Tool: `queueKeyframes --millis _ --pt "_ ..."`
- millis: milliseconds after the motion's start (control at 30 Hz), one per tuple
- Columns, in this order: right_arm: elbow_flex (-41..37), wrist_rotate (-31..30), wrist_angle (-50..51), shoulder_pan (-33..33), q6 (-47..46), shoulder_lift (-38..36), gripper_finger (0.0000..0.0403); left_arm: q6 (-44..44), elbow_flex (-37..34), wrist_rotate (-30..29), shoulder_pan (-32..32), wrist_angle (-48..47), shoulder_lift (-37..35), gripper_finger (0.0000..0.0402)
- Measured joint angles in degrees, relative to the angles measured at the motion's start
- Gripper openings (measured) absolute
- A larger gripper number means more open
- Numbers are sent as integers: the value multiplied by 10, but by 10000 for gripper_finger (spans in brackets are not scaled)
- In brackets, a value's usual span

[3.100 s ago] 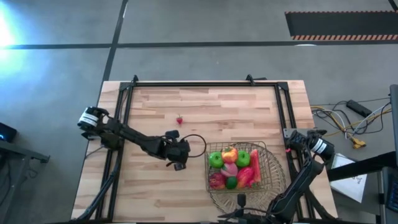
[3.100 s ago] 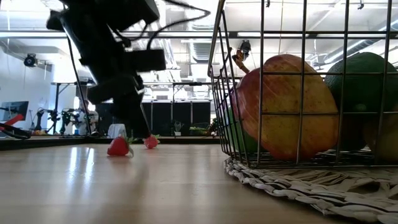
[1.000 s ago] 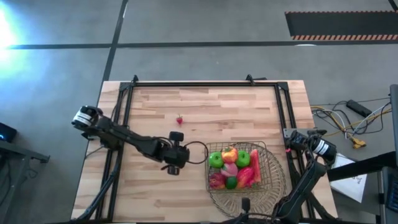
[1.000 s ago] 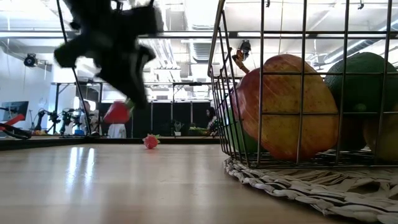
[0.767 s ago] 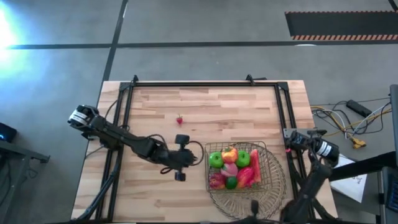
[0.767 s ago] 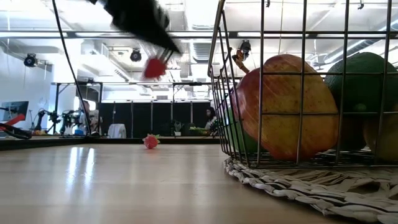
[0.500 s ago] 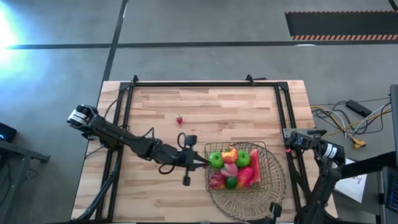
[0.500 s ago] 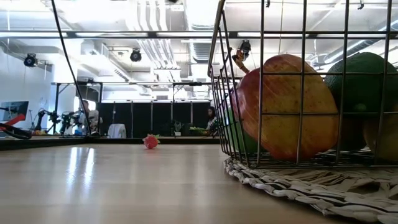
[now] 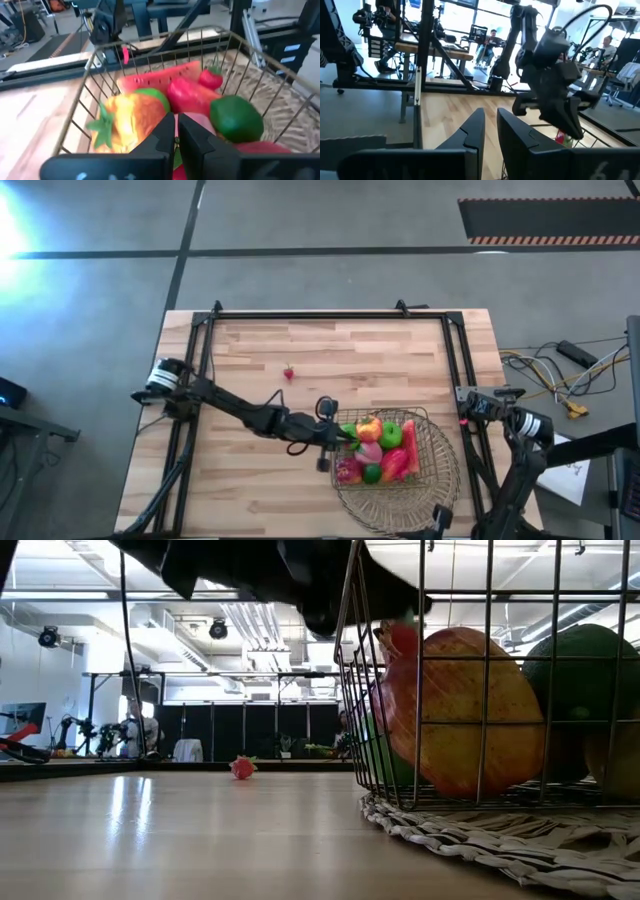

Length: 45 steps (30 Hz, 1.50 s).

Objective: Build produce basket
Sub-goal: Put the bottom strawberry into the wire basket, then put the strawberry into the wire basket

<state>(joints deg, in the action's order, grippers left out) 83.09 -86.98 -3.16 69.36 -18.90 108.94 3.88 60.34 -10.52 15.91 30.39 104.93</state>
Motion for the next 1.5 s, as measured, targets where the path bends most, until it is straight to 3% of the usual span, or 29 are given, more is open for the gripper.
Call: queueKeyframes --millis 467,900,1033,1300,1500 --pt "0 1 -1 0 -6 11 43 54 0 1 -1 4 21 2" --pt "0 1 -1 0 -6 11 43 26 13 0 -2 -25 19 67" --pt "0 -1 -2 0 -6 11 43 27 54 0 -2 -112 12 71" --pt "0 -1 -4 0 -6 11 43 25 183 -7 0 -420 -33 71" --pt "-1 -1 -6 0 -8 11 43 -9 206 -101 7 -612 -102 71"
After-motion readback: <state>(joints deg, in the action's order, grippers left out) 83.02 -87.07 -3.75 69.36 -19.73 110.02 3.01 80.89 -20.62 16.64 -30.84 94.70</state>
